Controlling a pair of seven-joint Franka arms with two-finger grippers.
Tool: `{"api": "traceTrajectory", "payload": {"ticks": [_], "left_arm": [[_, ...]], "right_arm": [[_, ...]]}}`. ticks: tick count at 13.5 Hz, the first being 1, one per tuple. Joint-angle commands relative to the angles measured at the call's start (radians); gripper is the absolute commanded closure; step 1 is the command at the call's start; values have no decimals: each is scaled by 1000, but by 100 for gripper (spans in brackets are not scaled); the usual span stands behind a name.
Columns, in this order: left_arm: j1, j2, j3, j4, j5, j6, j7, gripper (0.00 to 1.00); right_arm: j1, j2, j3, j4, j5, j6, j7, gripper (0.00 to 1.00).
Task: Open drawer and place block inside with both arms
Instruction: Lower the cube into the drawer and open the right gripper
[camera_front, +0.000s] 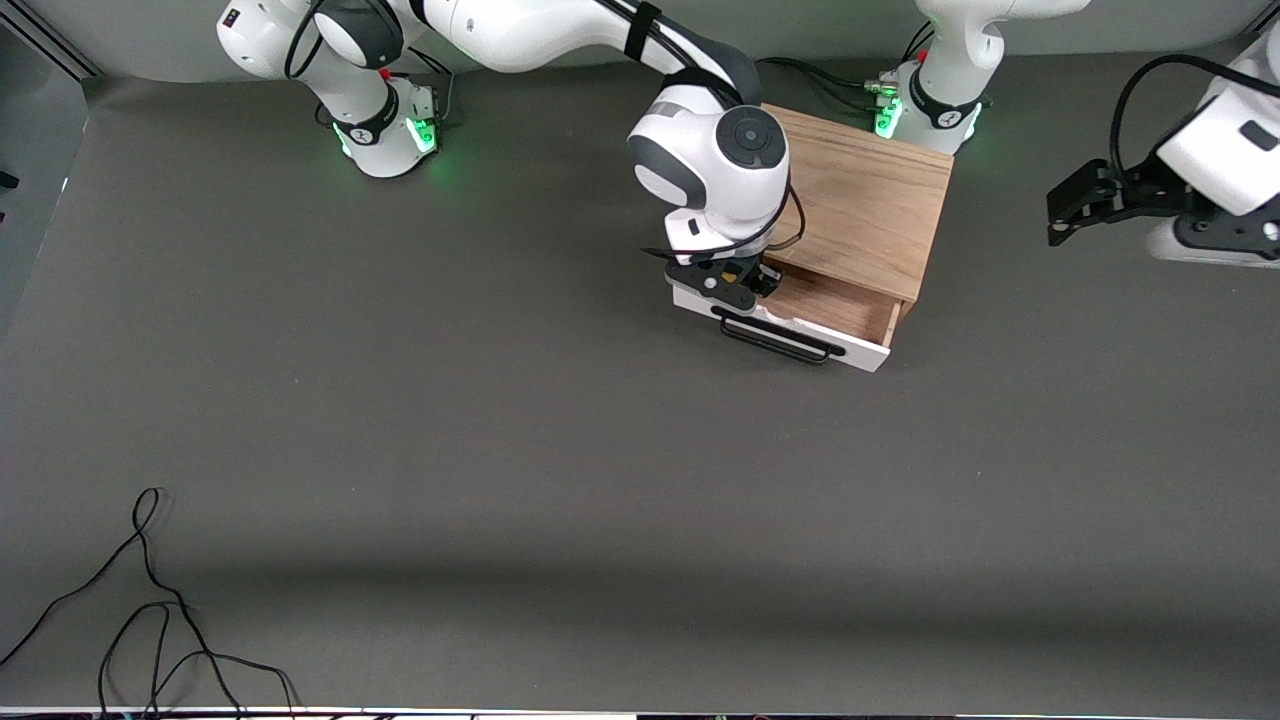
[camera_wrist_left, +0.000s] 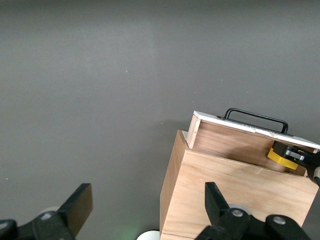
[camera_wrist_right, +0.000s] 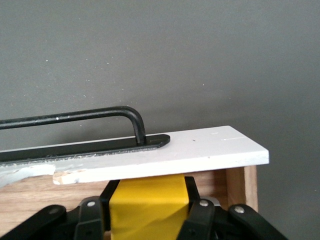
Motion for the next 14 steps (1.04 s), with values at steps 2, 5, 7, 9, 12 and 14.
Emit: {"api": "traceTrajectory", "payload": {"ticks": [2,5,7,9,12,14], "left_arm": [[-32,-27,28,-42,14,20,15,0],[-32,-27,28,-57,11,34,17,0],[-35,-25,28,-56,6,51,17,0],[-29,-25,29,-60,8,51,17,0],[-32,-27,29,-62,8,46,17,0],[-32,-27,29,-62,8,44,17,0]], "right_arm": [[2,23,-2,31,1,6,3,39],[2,21,-3,32,1,6,4,7],[2,11,-3,34,4,3,9,0],[2,-15,-3,37,10,-25,14,0],[-15,-79,-5,43,10,-124,12,0],[-52,-159,-9,32,12,-187,1,0]]}}
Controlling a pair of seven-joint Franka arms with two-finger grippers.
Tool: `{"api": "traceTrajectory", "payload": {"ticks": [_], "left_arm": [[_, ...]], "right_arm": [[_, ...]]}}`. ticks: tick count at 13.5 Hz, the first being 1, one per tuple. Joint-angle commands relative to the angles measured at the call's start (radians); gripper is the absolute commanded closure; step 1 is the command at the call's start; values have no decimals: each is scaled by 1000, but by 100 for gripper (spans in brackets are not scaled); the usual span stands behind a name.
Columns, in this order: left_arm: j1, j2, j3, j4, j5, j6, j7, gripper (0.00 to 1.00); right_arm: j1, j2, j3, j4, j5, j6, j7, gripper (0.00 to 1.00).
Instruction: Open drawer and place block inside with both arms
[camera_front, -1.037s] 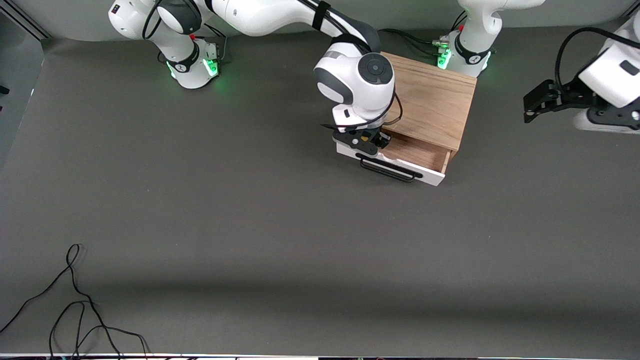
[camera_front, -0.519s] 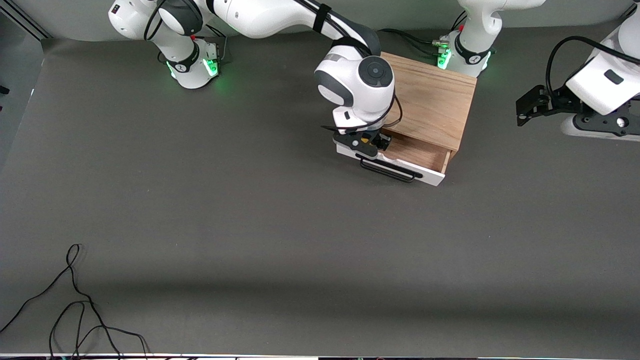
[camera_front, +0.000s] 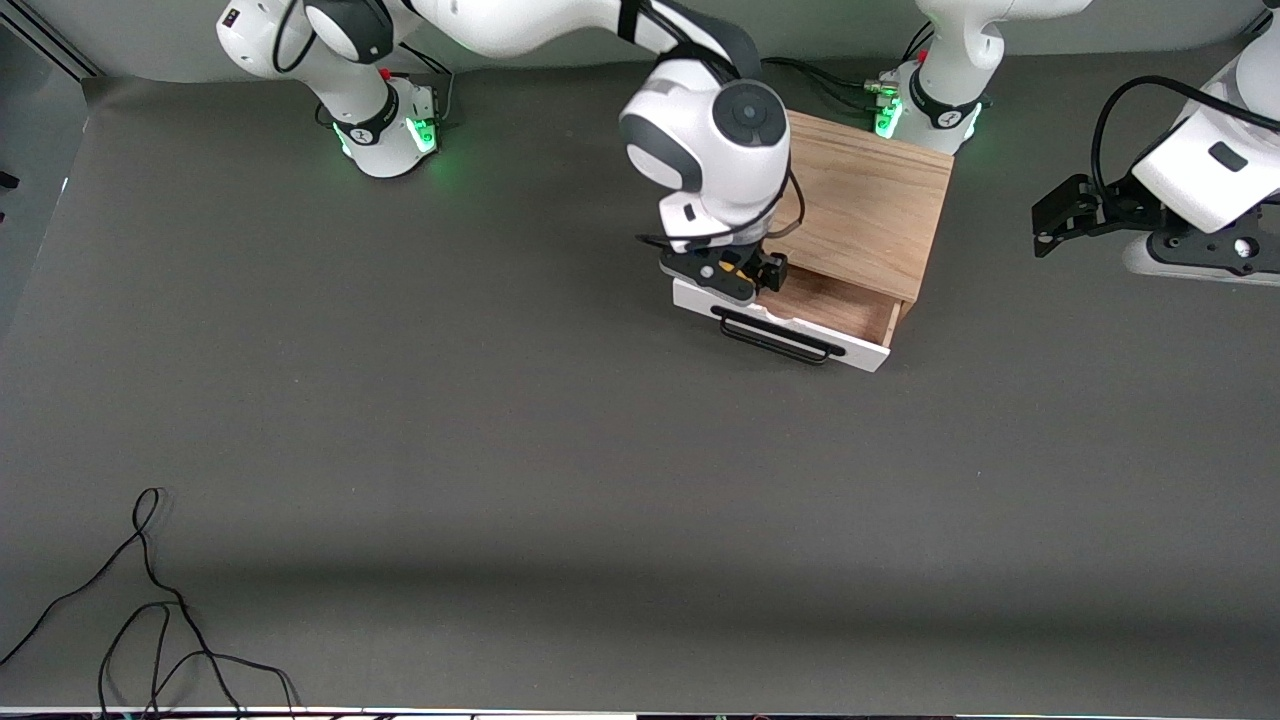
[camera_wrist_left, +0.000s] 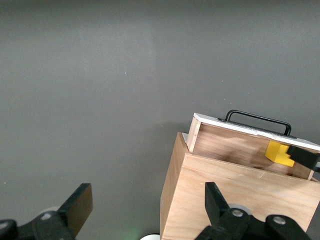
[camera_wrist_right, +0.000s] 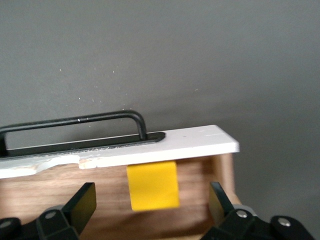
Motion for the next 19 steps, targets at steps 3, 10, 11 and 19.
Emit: {"api": "traceTrajectory", "payload": {"ticks": [3,10,11,19], "left_arm": [[-15,-27,14,-30,6,9,13,0],[-10,-25,13,-28,6,5,13,0],[-10,-25,13,-28,4,5,13,0],[-12,-22,13,-24,4,2,13,0]], "right_arm": [[-175,-271,22,-124,18,-140,-114,0],[-618,-642,93,-411,20,-239,-835,0],[-684,-678,105,-444,20,-240,-915,0],[-1028,-759,115,-514,-2,-263,-1376,0]]}}
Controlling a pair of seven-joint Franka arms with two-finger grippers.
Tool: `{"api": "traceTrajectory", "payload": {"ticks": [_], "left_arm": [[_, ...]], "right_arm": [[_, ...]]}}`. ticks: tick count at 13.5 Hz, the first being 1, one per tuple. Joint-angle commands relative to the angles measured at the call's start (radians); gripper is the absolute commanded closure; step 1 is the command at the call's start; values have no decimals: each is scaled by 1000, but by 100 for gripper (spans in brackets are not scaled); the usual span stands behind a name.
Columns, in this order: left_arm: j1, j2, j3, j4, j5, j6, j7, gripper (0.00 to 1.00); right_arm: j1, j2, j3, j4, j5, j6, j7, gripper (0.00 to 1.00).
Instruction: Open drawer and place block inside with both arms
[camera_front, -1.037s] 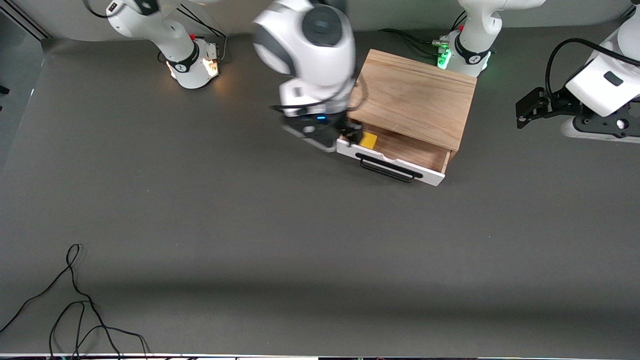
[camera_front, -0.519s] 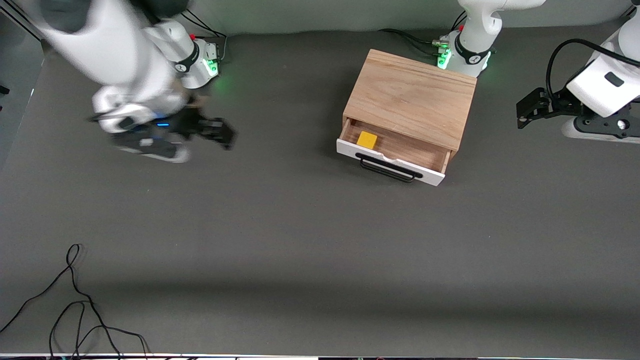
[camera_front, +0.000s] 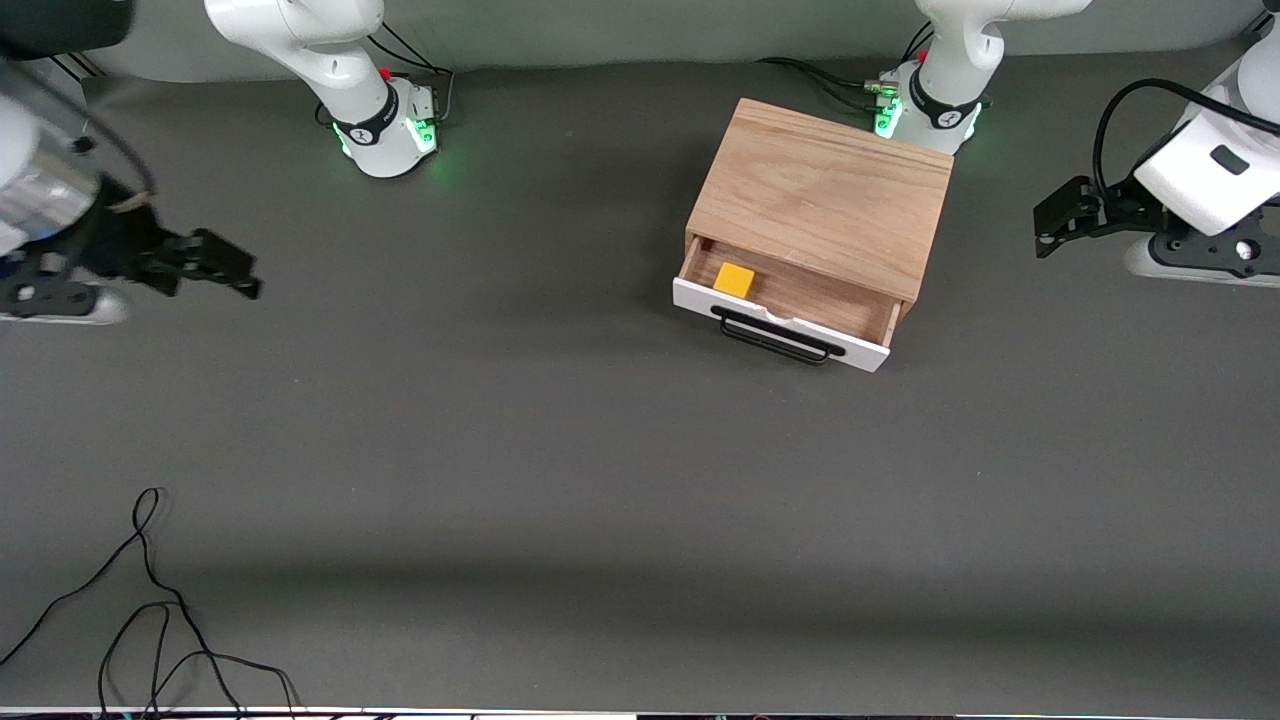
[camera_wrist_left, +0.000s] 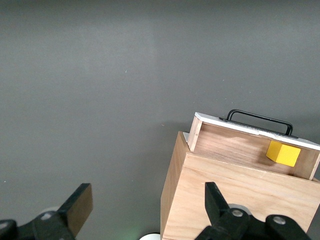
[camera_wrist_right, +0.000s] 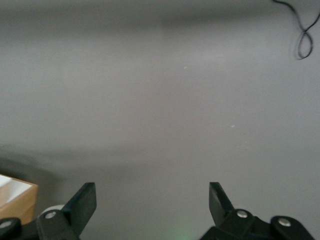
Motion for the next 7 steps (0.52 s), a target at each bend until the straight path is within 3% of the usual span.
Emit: {"api": "traceTrajectory", "payload": {"ticks": [1,3,7], "left_arm": [[-3,-19,7,-21,4,4,13,0],[-2,-19,6,-21,1,4,13,0],[0,-19,7,-23,1,4,13,0]], "right_arm": [[-60,-24,-5,-22,-19,-8,-105,0],[-58,-16,-60,-22,-44,-11,-138,0],[-57,-16,-110,-22,-44,-11,-205,0]]}}
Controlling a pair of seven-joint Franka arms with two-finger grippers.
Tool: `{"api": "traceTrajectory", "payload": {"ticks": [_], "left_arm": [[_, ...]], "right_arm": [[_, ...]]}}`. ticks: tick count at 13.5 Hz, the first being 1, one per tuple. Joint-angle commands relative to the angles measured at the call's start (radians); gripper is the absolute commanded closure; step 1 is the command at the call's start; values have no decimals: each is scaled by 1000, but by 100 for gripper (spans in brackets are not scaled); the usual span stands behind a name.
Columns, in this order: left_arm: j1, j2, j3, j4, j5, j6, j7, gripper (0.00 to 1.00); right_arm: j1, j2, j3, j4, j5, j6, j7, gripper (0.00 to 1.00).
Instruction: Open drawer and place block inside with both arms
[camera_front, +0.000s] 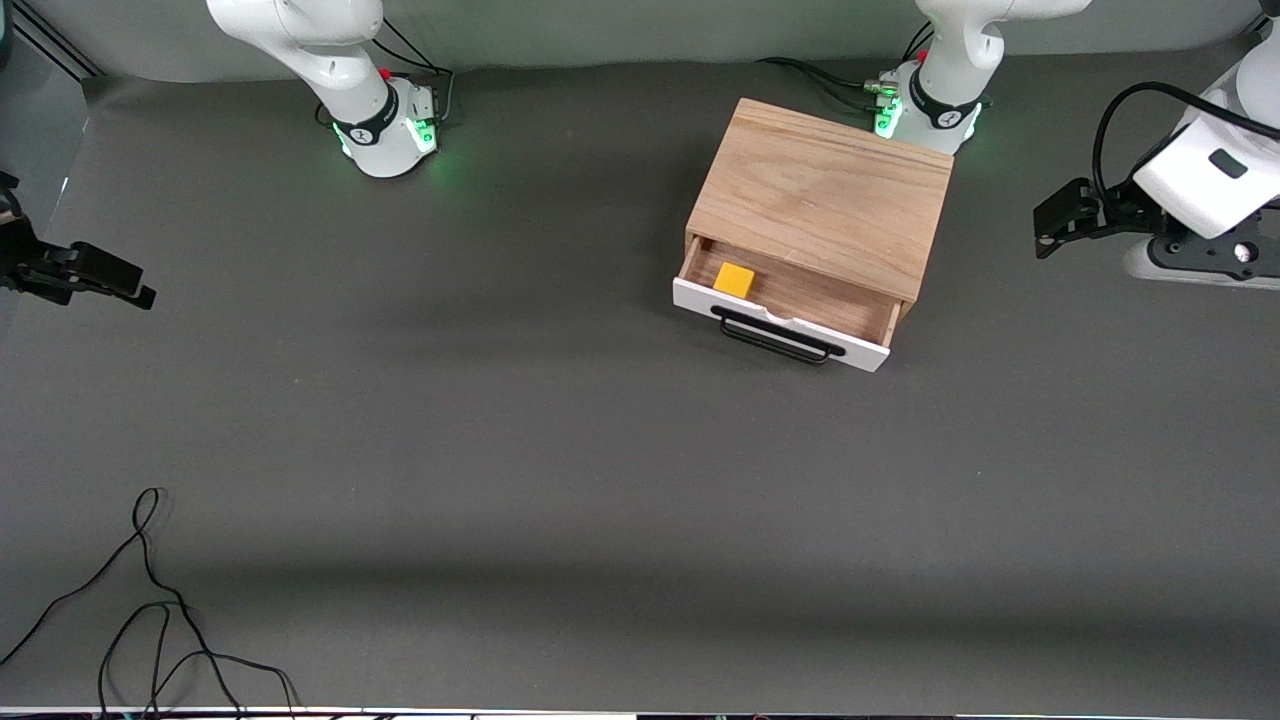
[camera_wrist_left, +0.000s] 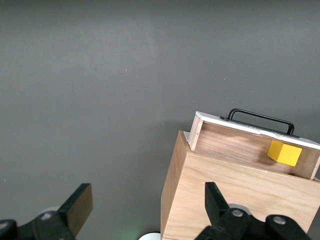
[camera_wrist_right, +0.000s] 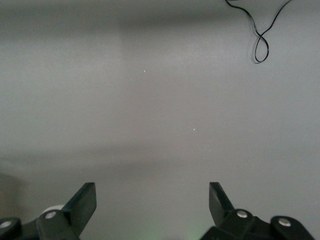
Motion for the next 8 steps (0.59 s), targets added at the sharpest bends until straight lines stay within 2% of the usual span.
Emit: {"api": "traceTrajectory", "payload": {"ticks": [1,3,8], "left_arm": [[-1,-19,5,-17,1,4,13,0],[-1,-19,5,-15,1,4,13,0],[-1,-16,3,-17,3,7,13,0]], "right_arm": [[6,-16,-33,-14,-15,-8,-51,0],[13,-16,-53,-16,-15,-8,-53,0],[15,-14,-53,-17,-15,-10,-51,0]]}}
